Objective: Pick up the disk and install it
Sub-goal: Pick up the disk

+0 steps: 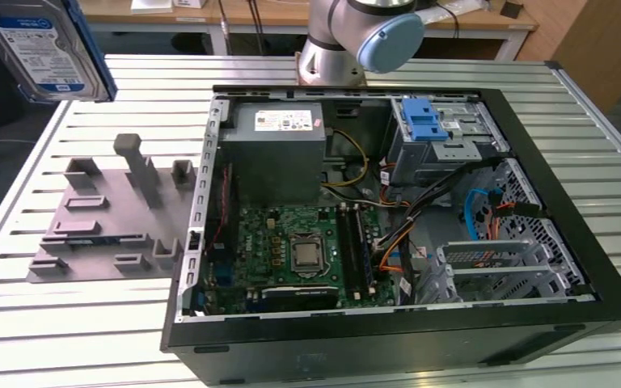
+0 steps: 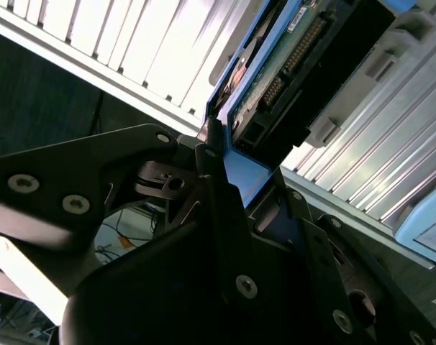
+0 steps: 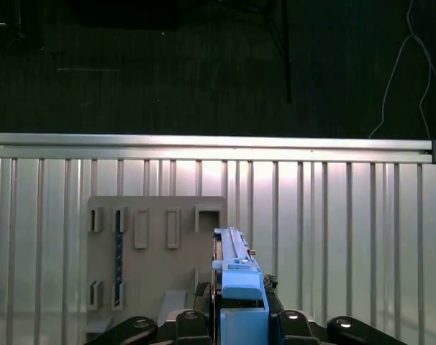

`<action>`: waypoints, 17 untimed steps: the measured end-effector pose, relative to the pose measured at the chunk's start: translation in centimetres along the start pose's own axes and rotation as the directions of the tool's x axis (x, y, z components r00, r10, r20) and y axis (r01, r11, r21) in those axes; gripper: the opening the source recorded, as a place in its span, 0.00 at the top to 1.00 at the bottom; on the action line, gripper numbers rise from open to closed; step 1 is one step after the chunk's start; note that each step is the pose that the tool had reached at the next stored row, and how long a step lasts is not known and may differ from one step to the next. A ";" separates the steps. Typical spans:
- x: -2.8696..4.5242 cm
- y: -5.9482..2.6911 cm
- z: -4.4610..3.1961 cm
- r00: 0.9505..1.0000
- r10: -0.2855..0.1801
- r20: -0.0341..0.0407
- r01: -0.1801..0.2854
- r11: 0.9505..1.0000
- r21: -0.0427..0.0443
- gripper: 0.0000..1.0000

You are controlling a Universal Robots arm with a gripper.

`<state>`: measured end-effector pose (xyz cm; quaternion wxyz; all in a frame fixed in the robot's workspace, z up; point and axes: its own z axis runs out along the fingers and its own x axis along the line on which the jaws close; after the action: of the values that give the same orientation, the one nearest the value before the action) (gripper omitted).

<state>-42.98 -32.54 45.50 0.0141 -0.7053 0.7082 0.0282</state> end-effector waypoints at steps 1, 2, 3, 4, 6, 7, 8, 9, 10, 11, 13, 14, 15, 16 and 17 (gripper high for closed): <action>-0.01 0.00 -0.13 1.000 0.000 0.001 0.000 1.000 0.000 0.64; -0.01 0.01 -0.25 1.000 0.000 0.001 0.000 1.000 0.000 0.64; -0.02 0.01 -0.37 1.000 0.000 0.002 0.000 1.000 0.000 0.64; -0.03 0.01 -0.50 1.000 0.000 0.003 0.000 1.000 0.000 0.64; -0.05 0.02 -0.76 1.000 0.000 0.003 0.000 1.000 0.000 0.64; -0.05 0.02 -0.88 1.000 0.000 0.004 0.000 1.000 0.000 0.64; -0.06 0.02 -1.01 1.000 0.000 0.004 0.000 1.000 0.000 0.64; -0.07 0.02 -1.16 1.000 0.000 0.004 0.000 1.000 0.000 0.64; -0.08 0.03 -1.33 1.000 0.000 0.004 0.000 1.000 0.000 0.64; -0.09 0.03 -1.49 1.000 0.000 0.005 0.000 1.000 0.000 0.64; -0.11 0.04 -1.81 1.000 0.000 0.006 0.000 1.000 0.000 0.64; -0.11 0.04 -1.91 1.000 0.000 0.006 0.000 1.000 0.000 0.64; -0.12 0.04 -1.98 1.000 0.000 0.006 0.000 1.000 0.000 0.64; -0.10 0.03 -2.01 1.000 0.000 0.006 0.000 1.000 0.000 0.64; -0.07 0.03 -2.01 1.000 0.000 0.005 0.000 1.000 0.000 0.64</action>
<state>-42.97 -32.59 47.52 0.0159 -0.7053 0.7081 0.0301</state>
